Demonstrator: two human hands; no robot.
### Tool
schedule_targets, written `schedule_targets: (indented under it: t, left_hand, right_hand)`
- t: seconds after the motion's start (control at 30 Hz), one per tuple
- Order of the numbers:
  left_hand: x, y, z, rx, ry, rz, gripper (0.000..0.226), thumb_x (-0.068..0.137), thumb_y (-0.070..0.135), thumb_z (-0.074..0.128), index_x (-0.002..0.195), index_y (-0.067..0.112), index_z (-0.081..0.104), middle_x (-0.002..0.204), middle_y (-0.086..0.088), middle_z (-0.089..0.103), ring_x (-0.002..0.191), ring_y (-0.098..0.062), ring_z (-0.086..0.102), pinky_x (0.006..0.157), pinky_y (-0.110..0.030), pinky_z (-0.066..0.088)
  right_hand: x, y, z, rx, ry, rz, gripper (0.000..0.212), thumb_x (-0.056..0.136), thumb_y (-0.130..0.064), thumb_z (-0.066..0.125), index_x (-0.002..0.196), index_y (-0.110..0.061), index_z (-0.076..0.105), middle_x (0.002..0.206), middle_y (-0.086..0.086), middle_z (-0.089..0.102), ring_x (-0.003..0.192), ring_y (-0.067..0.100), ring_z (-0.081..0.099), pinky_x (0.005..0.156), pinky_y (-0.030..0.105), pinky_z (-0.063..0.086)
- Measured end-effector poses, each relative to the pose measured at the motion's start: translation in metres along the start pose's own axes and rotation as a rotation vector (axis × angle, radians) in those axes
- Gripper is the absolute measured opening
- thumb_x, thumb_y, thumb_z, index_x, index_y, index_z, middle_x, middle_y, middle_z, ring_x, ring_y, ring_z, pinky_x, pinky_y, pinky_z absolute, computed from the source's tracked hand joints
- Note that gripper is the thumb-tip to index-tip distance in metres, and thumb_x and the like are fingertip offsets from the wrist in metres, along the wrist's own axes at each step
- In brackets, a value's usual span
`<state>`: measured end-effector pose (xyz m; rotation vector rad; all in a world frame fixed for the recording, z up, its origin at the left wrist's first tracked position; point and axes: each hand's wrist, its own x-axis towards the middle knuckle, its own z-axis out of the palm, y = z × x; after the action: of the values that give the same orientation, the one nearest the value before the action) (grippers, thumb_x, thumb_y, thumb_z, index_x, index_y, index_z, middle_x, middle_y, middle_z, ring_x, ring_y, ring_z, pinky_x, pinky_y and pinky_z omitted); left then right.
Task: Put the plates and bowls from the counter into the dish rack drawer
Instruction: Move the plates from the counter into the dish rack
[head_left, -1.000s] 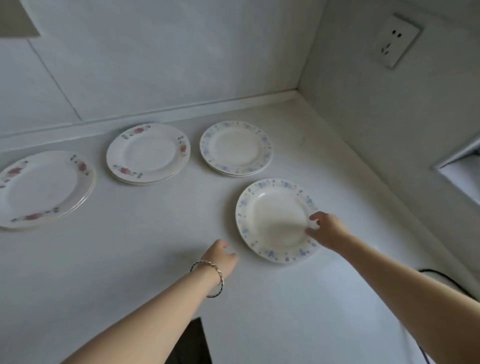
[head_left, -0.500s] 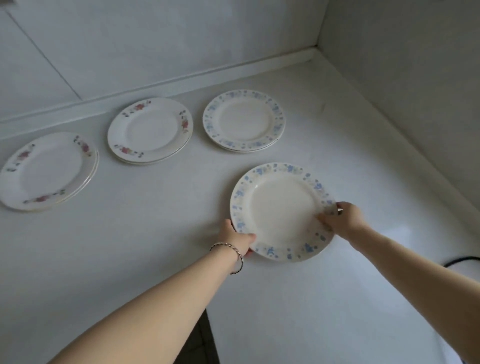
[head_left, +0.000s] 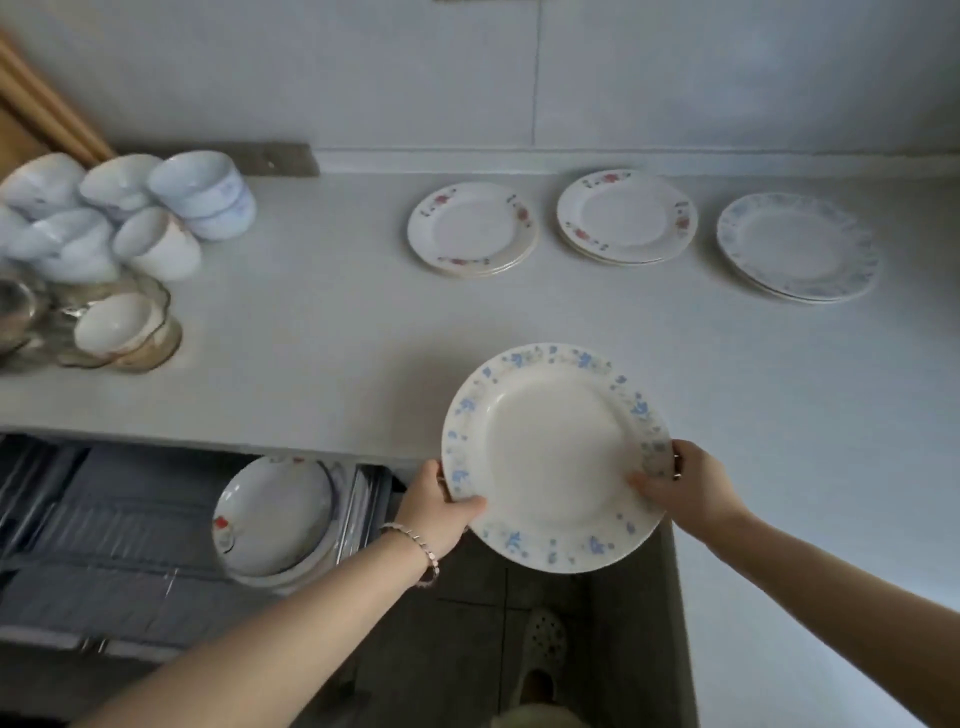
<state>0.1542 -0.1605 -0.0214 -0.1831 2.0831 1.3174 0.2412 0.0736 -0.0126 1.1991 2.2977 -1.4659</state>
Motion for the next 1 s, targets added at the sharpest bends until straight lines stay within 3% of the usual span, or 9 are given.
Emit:
schedule_targets:
  t: [0.13, 0.27, 0.37, 0.57, 0.7, 0.8, 0.9, 1.0]
  left_hand:
    - [-0.036, -0.065, -0.104, -0.062, 0.096, -0.014, 0.025, 0.077, 0.002, 0.066, 0.087, 0.016, 0.047, 0.091, -0.008, 0.064, 0.076, -0.021, 0.064, 0.067, -0.038, 0.058]
    - [-0.066, -0.135, -0.206, -0.127, 0.152, -0.036, 0.026, 0.076, 0.001, 0.066, 0.08, 0.019, 0.047, 0.085, -0.004, 0.063, 0.077, -0.021, 0.063, 0.068, -0.037, 0.057]
    - [-0.084, -0.18, -0.272, -0.127, 0.183, -0.068, 0.027, 0.077, 0.003, 0.067, 0.077, 0.021, 0.047, 0.081, 0.001, 0.062, 0.072, -0.018, 0.062, 0.064, -0.031, 0.057]
    - [-0.093, -0.24, -0.367, -0.098, 0.218, -0.204, 0.027, 0.075, 0.004, 0.069, 0.092, 0.01, 0.049, 0.098, -0.009, 0.062, 0.088, -0.023, 0.062, 0.064, -0.028, 0.056]
    - [-0.066, -0.256, -0.413, -0.039, 0.213, -0.278, 0.023, 0.076, 0.002, 0.067, 0.094, 0.008, 0.054, 0.099, -0.009, 0.063, 0.094, -0.026, 0.063, 0.074, -0.033, 0.057]
    - [-0.038, -0.264, -0.442, -0.004, 0.224, -0.313, 0.019, 0.078, 0.001, 0.066, 0.085, 0.012, 0.052, 0.093, -0.006, 0.061, 0.087, -0.023, 0.061, 0.066, -0.03, 0.056]
    - [-0.007, -0.27, -0.473, 0.014, 0.248, -0.373, 0.023, 0.079, -0.002, 0.064, 0.097, 0.007, 0.052, 0.099, -0.007, 0.06, 0.092, -0.025, 0.06, 0.064, -0.027, 0.054]
    - [0.027, -0.285, -0.504, 0.027, 0.248, -0.41, 0.026, 0.079, -0.005, 0.062, 0.101, 0.005, 0.053, 0.106, -0.01, 0.061, 0.101, -0.029, 0.061, 0.074, -0.031, 0.055]
  right_hand:
    - [-0.048, -0.037, 0.104, -0.06, -0.102, -0.058, 0.044, 0.08, -0.019, 0.071, 0.117, -0.003, 0.055, 0.103, 0.011, 0.065, 0.089, 0.027, 0.063, 0.068, 0.031, 0.051]
    - [-0.099, -0.063, 0.208, -0.053, -0.185, -0.08, 0.04, 0.078, -0.016, 0.072, 0.114, -0.005, 0.059, 0.091, 0.004, 0.065, 0.08, 0.02, 0.062, 0.063, 0.028, 0.053]
    - [-0.135, -0.077, 0.282, -0.022, -0.225, -0.017, 0.038, 0.078, -0.01, 0.072, 0.113, -0.002, 0.061, 0.1, 0.012, 0.067, 0.092, 0.03, 0.065, 0.082, 0.046, 0.056]
    - [-0.177, -0.09, 0.392, -0.016, -0.284, 0.053, 0.038, 0.075, -0.007, 0.074, 0.111, -0.001, 0.062, 0.092, 0.008, 0.066, 0.086, 0.027, 0.064, 0.08, 0.042, 0.057]
    - [-0.175, -0.1, 0.446, -0.009, -0.294, 0.088, 0.042, 0.075, -0.01, 0.073, 0.115, -0.002, 0.059, 0.096, 0.008, 0.066, 0.087, 0.026, 0.064, 0.084, 0.043, 0.056]
    - [-0.162, -0.111, 0.484, 0.003, -0.32, 0.109, 0.044, 0.078, -0.011, 0.07, 0.119, -0.002, 0.056, 0.105, 0.011, 0.066, 0.093, 0.028, 0.064, 0.085, 0.042, 0.055]
    - [-0.145, -0.124, 0.52, 0.003, -0.345, 0.129, 0.043, 0.08, -0.008, 0.063, 0.122, -0.003, 0.055, 0.108, 0.014, 0.066, 0.092, 0.029, 0.063, 0.078, 0.037, 0.054]
    - [-0.129, -0.137, 0.558, 0.054, -0.358, 0.182, 0.038, 0.081, -0.007, 0.06, 0.119, -0.007, 0.055, 0.105, 0.016, 0.067, 0.096, 0.035, 0.064, 0.087, 0.047, 0.054]
